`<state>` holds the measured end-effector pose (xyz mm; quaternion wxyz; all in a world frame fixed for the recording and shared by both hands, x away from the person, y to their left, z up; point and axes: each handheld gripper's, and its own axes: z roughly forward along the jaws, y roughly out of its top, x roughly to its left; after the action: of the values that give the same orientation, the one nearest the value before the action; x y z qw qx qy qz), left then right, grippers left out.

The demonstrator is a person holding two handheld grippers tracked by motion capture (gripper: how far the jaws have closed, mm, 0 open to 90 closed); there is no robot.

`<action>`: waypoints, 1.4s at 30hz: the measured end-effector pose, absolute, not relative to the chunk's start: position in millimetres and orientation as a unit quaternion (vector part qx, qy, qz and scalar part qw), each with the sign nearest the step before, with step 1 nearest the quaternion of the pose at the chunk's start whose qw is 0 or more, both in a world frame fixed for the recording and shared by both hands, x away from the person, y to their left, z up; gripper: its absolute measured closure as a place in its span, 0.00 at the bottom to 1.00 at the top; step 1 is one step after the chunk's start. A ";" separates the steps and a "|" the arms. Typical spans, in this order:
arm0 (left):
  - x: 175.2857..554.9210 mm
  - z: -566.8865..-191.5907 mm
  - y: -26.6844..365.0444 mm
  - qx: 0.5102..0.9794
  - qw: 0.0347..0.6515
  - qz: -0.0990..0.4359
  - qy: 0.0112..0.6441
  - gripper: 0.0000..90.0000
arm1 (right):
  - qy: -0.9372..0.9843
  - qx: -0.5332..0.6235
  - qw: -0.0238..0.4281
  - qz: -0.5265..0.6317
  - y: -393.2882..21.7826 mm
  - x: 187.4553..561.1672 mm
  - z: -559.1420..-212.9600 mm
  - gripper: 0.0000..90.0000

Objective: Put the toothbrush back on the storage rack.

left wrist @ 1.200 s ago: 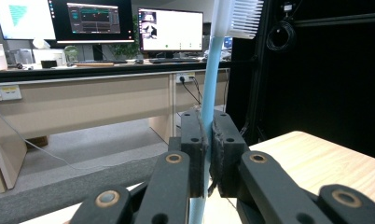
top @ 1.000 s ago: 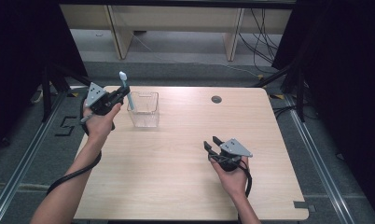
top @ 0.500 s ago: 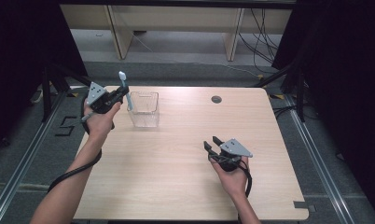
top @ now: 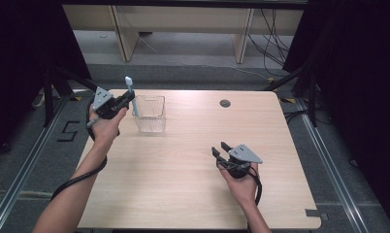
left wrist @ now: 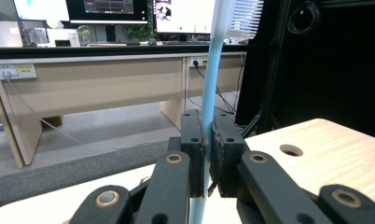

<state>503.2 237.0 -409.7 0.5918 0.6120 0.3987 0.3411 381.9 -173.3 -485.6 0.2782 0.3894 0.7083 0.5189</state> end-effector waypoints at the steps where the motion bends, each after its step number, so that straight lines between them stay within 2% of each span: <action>1: 503.5 -410.7 237.0 0.613 0.591 0.341 0.399 0.94 | 0.709 0.389 0.279 0.518 -173.5 382.0 -485.6 0.64; 5: 503.8 -413.9 237.1 0.617 0.584 0.342 0.402 0.94 | 0.711 0.386 0.288 0.512 -174.7 382.2 -485.6 0.64; 36: 503.2 -436.5 238.4 0.631 0.561 0.329 0.422 0.94 | 0.711 0.397 0.275 0.511 -172.2 381.5 -487.3 0.64; 37: 503.2 -437.1 238.3 0.631 0.561 0.328 0.423 0.94 | 0.712 0.389 0.288 0.508 -173.3 382.8 -487.7 0.64; 42: 503.2 -440.8 238.1 0.633 0.558 0.325 0.426 0.94 | 0.713 0.386 0.291 0.508 -173.3 383.3 -487.9 0.64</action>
<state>503.2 238.1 -440.8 0.5581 0.6332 0.4264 0.3252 383.3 -173.3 -487.9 0.2907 0.3862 0.7131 0.5078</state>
